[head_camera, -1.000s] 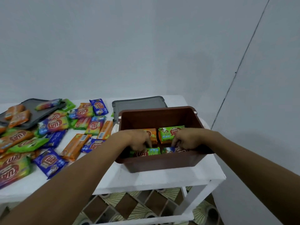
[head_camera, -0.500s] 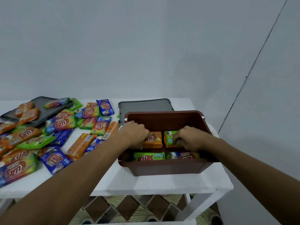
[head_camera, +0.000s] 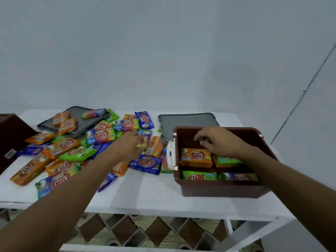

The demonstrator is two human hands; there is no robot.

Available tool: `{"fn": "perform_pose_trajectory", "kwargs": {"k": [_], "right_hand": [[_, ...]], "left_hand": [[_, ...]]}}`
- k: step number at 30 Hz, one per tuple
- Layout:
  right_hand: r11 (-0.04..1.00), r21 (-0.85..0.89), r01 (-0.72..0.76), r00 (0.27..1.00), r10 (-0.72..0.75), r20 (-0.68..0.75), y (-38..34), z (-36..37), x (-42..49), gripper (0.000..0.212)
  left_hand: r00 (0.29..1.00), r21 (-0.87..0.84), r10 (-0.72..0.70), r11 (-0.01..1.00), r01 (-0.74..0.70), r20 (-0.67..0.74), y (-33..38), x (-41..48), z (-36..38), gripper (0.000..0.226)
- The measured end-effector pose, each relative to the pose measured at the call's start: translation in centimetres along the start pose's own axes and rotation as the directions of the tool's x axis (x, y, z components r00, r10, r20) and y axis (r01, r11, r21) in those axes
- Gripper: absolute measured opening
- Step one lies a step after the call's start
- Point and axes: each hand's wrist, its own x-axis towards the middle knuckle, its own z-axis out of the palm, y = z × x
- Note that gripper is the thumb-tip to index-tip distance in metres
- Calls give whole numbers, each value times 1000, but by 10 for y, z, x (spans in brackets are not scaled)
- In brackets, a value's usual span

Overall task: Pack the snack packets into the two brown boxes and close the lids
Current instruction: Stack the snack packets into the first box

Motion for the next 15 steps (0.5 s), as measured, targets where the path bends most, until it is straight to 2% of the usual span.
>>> {"fn": "perform_pose_trajectory", "kwargs": {"k": [2, 4, 7, 9, 11, 14, 15], "right_hand": [[998, 3, 63, 996, -62, -62, -30, 7, 17, 22], [993, -5, 117, 989, -117, -92, -62, 14, 33, 22], [990, -69, 124, 992, -126, -28, -107, 23, 52, 28], [987, -130, 96, 992, -84, 91, -131, 32, 63, 33], [978, -199, 59, 973, -12, 229, -151, 44, 72, 38], [955, -295, 5, 925, 108, 364, -170, 69, 84, 40], [950, -311, -17, 916, 139, 375, -174, 78, 86, 38]], "left_hand": [[971, 69, -109, 993, 97, 211, -29, -15, 10, 50], [934, 83, -145, 989, 124, 326, -43, -27, 20, 67], [955, 6, -114, 993, 117, 274, -46, -35, 27, 81], [968, -24, -79, 996, 87, 238, -46, -35, 24, 69], [977, -168, -54, 982, 90, 208, -55, -35, 18, 47], [983, -536, -104, 826, 172, 153, -79, -36, 8, 26], [981, -582, -139, 790, 194, 138, -88, -36, 7, 26]]}}
